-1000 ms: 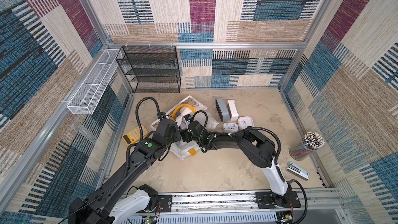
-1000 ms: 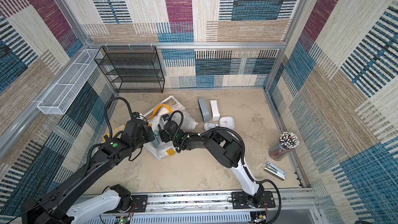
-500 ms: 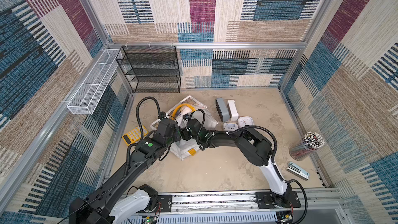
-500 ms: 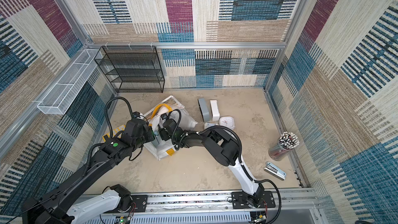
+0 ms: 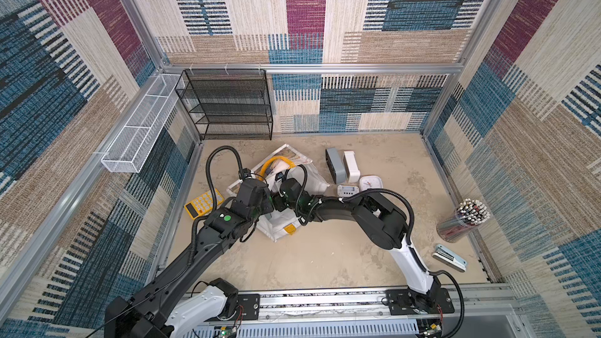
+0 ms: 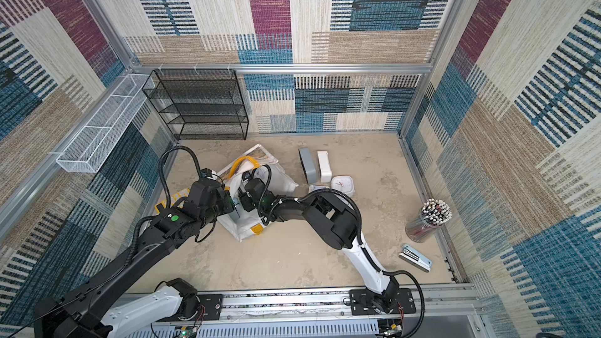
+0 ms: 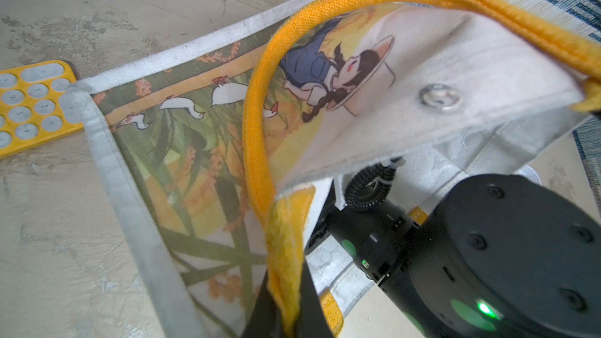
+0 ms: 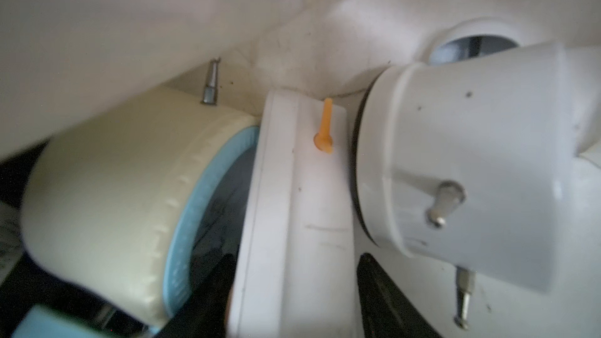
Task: Take the alarm clock out of the canvas bag
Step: Pick up the alarm from the canvas bag.
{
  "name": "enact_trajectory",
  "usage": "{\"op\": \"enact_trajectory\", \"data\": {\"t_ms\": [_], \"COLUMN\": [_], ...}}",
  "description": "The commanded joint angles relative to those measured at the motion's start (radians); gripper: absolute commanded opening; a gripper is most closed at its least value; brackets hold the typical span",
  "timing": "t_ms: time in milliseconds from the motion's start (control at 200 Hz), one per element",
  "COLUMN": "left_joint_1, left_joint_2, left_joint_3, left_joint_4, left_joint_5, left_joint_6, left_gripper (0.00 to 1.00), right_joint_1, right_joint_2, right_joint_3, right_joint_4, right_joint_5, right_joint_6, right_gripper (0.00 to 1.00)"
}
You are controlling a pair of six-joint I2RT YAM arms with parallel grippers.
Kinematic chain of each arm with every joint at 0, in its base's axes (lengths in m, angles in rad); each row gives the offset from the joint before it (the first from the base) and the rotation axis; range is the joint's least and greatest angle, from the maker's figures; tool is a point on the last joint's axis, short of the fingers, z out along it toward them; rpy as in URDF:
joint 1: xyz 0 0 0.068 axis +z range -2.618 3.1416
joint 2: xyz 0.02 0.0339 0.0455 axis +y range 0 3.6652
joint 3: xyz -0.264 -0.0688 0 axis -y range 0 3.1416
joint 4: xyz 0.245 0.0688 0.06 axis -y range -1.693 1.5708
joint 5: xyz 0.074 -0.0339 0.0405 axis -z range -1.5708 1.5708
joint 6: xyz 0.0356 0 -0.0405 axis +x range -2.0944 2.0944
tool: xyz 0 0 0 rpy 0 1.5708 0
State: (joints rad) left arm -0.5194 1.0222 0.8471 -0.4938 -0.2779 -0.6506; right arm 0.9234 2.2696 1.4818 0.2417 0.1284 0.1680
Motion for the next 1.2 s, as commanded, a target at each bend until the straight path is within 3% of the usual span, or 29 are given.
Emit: {"op": "enact_trajectory", "data": {"t_ms": [0, 431, 1197], "left_joint_1": [0.000, 0.000, 0.000], "left_joint_2": [-0.008, -0.009, 0.006], "left_joint_3": [-0.003, -0.005, 0.002], "left_joint_4": [-0.002, -0.012, -0.037], "left_joint_5": [0.012, -0.009, -0.035], "left_joint_6": [0.014, 0.008, -0.011], "left_gripper": [0.00, 0.00, 0.00], "right_joint_1": [0.003, 0.002, 0.006], "right_joint_2": [0.002, -0.060, -0.212], "right_joint_3": [0.015, -0.037, -0.207], "right_joint_4": [0.035, 0.041, 0.021], "right_joint_5": [-0.020, -0.033, -0.059], "right_joint_6": [-0.023, -0.041, -0.033], "right_gripper": [0.58, 0.33, 0.27]}}
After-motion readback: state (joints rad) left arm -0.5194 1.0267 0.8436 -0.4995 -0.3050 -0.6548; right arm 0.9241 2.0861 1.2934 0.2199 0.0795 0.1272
